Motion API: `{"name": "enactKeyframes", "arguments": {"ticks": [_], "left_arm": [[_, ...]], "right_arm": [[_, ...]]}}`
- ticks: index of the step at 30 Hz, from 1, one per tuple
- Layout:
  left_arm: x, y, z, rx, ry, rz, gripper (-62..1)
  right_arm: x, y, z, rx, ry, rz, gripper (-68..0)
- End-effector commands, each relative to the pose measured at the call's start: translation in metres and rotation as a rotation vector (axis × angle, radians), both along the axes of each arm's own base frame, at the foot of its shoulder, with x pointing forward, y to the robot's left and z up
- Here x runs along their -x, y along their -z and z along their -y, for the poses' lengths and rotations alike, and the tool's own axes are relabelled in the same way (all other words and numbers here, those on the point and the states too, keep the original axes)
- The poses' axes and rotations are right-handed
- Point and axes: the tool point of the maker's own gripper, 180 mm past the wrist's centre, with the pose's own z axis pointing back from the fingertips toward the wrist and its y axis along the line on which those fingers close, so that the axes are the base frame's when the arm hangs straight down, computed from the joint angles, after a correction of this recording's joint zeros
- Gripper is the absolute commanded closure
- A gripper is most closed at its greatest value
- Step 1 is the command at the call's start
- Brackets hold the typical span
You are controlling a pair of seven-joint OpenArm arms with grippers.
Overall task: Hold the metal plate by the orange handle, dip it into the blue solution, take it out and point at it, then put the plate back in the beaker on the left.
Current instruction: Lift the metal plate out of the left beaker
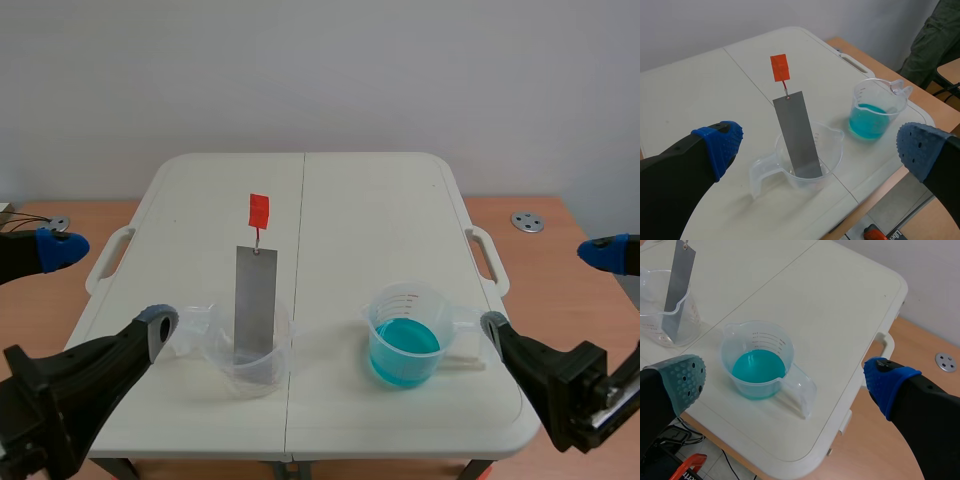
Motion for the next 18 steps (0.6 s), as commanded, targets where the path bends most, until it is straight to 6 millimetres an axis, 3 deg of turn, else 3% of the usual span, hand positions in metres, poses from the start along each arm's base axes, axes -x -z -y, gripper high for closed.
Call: {"name": "enactKeyframes", "arguments": {"ticks": [1, 11, 16, 17, 18], "left_arm": [[-0.002, -0.008, 0.0, 0.017, -0.004, 0.024, -62.3], [-0.002, -0.008, 0.0, 0.017, -0.004, 0.024, -62.3], [-0.002, -0.007, 0.0, 0.008, -0.001, 0.025, -62.3], [-0.001, -0.006, 0.001, -0.003, 0.003, 0.027, -49.0], [-0.001, -0.005, 0.001, -0.016, 0.007, 0.029, -30.3]], "right_arm": [[-0.003, -0.007, 0.001, -0.003, -0.001, 0.023, -66.3], [-0.007, -0.011, -0.002, -0.007, -0.017, 0.038, -66.3], [-0.019, -0.024, -0.004, -0.012, -0.028, 0.093, -66.3], [-0.022, -0.027, -0.006, -0.015, -0.032, 0.105, -66.3], [-0.025, -0.03, -0.009, -0.019, -0.038, 0.116, -66.3]]}}
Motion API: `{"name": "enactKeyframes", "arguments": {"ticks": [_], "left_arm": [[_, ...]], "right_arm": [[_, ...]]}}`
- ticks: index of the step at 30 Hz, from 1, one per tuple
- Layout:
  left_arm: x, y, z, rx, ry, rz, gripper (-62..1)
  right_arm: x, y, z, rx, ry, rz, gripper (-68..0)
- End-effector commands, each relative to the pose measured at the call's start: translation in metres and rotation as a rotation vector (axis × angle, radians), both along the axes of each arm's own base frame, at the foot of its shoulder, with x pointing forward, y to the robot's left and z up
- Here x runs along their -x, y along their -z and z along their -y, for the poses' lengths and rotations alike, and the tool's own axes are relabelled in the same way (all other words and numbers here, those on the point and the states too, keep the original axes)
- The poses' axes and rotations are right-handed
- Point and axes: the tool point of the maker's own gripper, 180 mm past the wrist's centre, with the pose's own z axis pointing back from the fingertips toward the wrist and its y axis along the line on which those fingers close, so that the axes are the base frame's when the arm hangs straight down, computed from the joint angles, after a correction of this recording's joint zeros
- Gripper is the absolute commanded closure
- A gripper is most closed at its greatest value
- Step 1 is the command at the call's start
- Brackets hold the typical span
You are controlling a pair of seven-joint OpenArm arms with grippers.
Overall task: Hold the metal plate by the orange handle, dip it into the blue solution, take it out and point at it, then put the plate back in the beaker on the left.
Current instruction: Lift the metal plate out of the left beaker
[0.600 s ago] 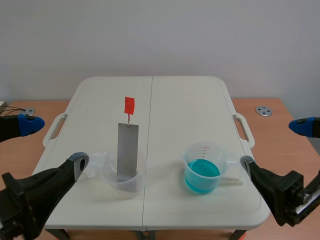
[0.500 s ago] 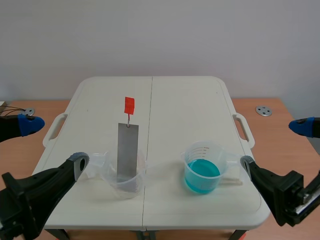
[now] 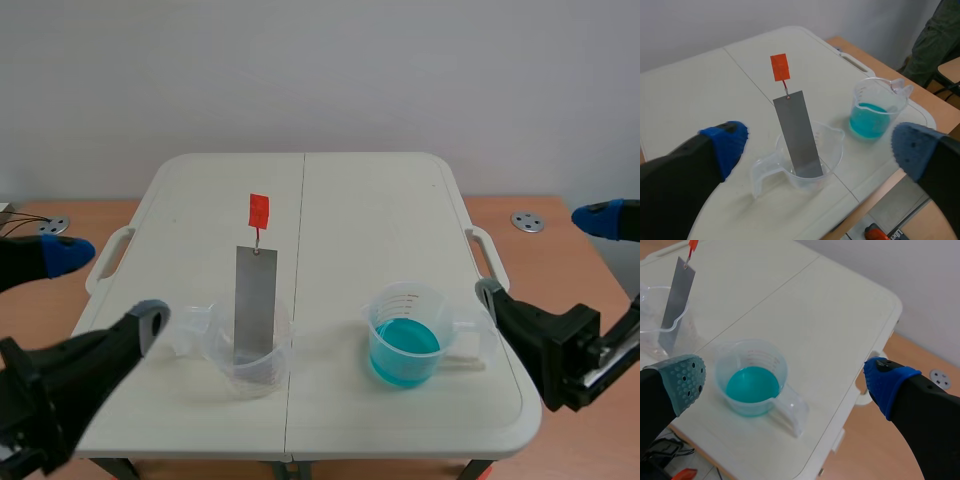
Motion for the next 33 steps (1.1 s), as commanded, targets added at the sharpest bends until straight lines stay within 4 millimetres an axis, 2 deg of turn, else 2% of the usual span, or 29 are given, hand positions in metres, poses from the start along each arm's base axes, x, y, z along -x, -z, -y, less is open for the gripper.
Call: {"name": "enactKeyframes", "arguments": {"ticks": [1, 2, 3, 4, 8, 13, 16, 23, 33], "left_arm": [[-0.001, -0.004, 0.0, -0.013, 0.005, 0.021, -11.2], [0.0, 0.0, 0.0, -0.041, 0.011, 0.013, 1.4], [0.0, 0.001, 0.0, -0.051, 0.014, 0.014, -2.5], [0.0, 0.001, 0.0, -0.051, 0.014, 0.014, -3.7], [0.001, 0.007, -0.001, -0.074, 0.015, -0.007, -4.2], [0.016, 0.038, -0.02, -0.191, -0.034, -0.143, -4.2], [0.043, 0.064, -0.038, -0.281, -0.068, -0.262, -4.2], [0.132, 0.123, -0.066, -0.441, -0.038, -0.583, -4.2], [0.199, 0.186, -0.116, -0.502, -0.105, -0.829, -4.2]], "right_arm": [[-0.007, -0.012, -0.008, -0.02, -0.023, 0.044, -66.3], [-0.008, -0.014, -0.013, -0.026, -0.04, 0.049, -66.3], [-0.009, -0.015, -0.018, -0.033, -0.061, 0.05, -66.3], [-0.01, -0.017, -0.024, -0.04, -0.081, 0.055, -66.3], [-0.018, -0.027, -0.042, -0.067, -0.129, 0.092, -66.3], [-0.029, -0.035, -0.061, -0.102, -0.171, 0.124, -66.3], [-0.042, -0.032, -0.068, -0.123, -0.167, 0.119, -66.3], [-0.06, -0.026, -0.101, -0.176, -0.234, 0.093, -66.3], [-0.081, -0.009, -0.149, -0.252, -0.297, 0.023, -66.3]]}}
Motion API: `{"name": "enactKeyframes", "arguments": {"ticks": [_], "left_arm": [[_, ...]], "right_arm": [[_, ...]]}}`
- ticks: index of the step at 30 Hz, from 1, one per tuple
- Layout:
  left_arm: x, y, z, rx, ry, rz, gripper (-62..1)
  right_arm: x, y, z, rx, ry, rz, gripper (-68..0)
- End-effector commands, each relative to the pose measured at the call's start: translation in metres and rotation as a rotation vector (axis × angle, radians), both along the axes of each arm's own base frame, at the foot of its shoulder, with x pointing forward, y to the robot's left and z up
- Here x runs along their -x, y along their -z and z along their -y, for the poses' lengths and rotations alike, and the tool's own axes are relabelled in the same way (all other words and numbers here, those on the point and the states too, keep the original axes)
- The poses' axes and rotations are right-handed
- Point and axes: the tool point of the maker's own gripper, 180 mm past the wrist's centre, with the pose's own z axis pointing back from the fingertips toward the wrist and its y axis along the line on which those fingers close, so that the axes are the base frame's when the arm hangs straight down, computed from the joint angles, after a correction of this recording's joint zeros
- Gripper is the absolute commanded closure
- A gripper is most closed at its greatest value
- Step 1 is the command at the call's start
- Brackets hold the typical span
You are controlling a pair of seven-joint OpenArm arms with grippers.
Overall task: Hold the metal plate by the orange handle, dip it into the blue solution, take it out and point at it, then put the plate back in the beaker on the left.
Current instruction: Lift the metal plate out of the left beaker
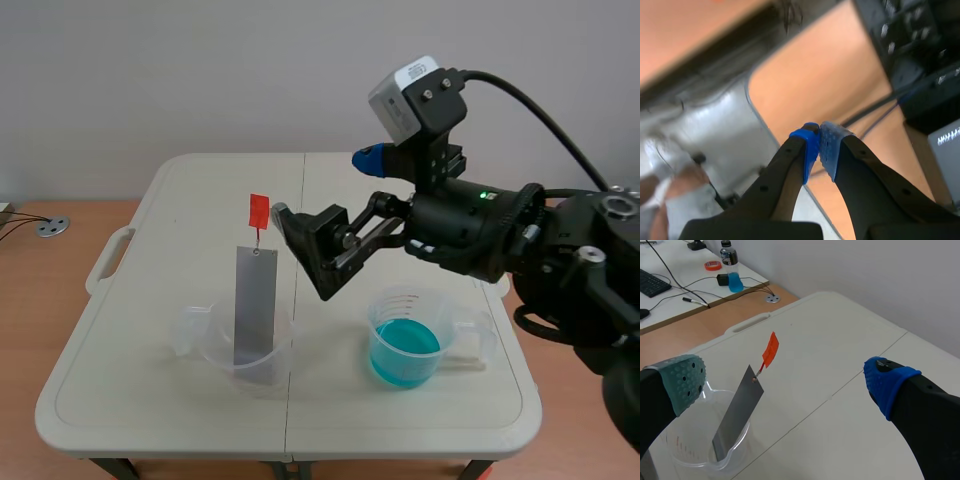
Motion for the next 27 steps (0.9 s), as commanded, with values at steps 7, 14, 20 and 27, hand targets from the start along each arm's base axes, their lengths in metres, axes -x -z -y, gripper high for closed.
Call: {"name": "enactKeyframes", "arguments": {"ticks": [7, 14, 20, 27], "left_arm": [[0.022, 0.028, -0.006, -0.002, -0.029, -0.08, -4.2], [0.035, 0.045, -0.01, -0.011, -0.038, -0.136, -4.2], [0.036, 0.045, -0.01, -0.01, -0.039, -0.136, -4.2], [0.034, 0.044, -0.009, -0.007, -0.04, -0.133, -4.2]], "right_arm": [[-0.018, 0.009, -0.018, -0.06, -0.031, -0.043, -66.3], [-0.025, 0.019, -0.036, -0.084, -0.092, -0.091, -66.3], [-0.027, 0.019, -0.049, -0.091, -0.151, -0.097, -66.3], [-0.025, 0.019, -0.066, -0.118, -0.209, -0.122, -66.3]]}}
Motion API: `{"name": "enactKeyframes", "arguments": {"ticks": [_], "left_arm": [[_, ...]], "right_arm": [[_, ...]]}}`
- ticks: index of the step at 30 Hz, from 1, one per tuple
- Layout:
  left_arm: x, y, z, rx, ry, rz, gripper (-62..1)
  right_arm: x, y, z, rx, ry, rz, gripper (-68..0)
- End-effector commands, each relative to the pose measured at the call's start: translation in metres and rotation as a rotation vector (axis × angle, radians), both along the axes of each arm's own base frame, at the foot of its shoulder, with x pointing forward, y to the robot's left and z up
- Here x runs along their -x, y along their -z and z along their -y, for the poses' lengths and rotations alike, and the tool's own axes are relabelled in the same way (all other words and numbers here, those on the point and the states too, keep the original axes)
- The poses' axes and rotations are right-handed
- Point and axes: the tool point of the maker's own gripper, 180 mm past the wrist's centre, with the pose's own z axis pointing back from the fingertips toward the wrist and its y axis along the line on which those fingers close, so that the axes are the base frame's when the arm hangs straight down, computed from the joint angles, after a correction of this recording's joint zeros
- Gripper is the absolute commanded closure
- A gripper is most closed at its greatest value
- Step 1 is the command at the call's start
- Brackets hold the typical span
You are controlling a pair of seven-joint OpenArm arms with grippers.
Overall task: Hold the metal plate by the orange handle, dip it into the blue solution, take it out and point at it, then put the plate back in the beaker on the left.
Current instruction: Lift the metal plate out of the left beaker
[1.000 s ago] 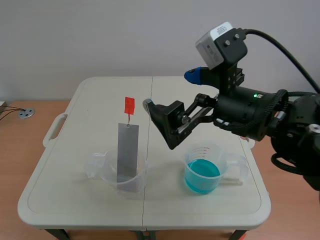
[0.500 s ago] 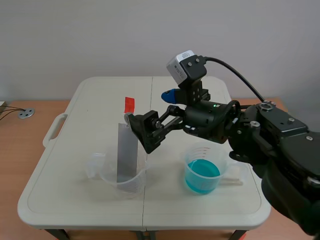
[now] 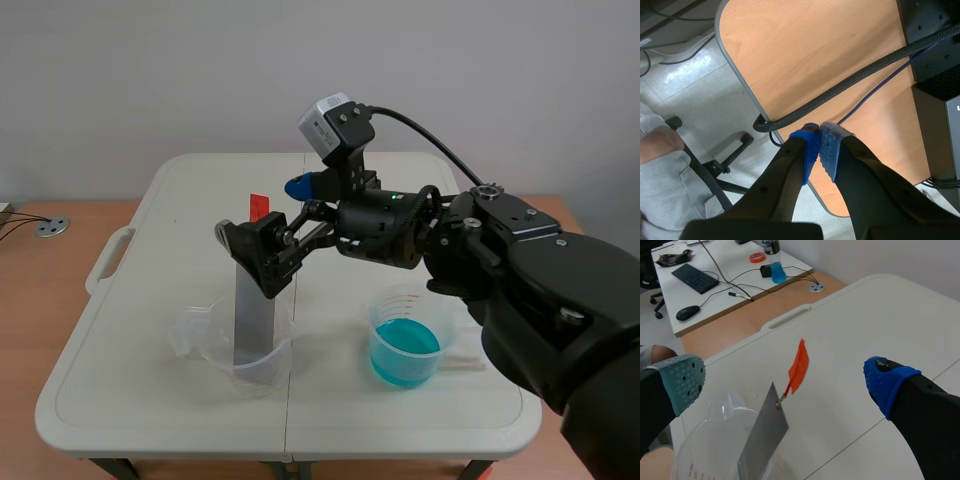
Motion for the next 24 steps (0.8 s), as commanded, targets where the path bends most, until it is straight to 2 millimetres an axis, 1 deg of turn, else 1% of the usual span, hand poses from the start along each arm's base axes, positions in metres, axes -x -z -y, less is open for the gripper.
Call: {"name": "enactKeyframes", "arguments": {"ticks": [1, 4, 7, 15, 20, 24], "left_arm": [[0.0, -0.003, 0.004, 0.012, -0.005, 0.004, -4.2], [0.0, -0.003, 0.004, 0.012, -0.005, 0.004, -4.2], [0.0, -0.003, 0.004, 0.012, -0.005, 0.004, -4.2], [0.0, -0.003, 0.004, 0.012, -0.005, 0.004, -4.2], [0.0, -0.003, 0.004, 0.012, -0.005, 0.004, -4.2], [0.0, -0.003, 0.004, 0.012, -0.005, 0.004, -4.2]], "right_arm": [[-0.004, -0.015, -0.01, -0.037, -0.023, 0.025, -66.3], [-0.001, -0.011, -0.017, -0.039, -0.049, 0.009, -66.3], [0.001, -0.009, -0.019, -0.045, -0.056, -0.003, -66.3], [0.004, -0.009, -0.025, -0.049, -0.072, -0.009, -66.1], [0.005, -0.006, -0.025, -0.032, -0.076, -0.018, -55.1], [0.008, -0.004, -0.028, -0.026, -0.088, -0.02, -49.3]]}}
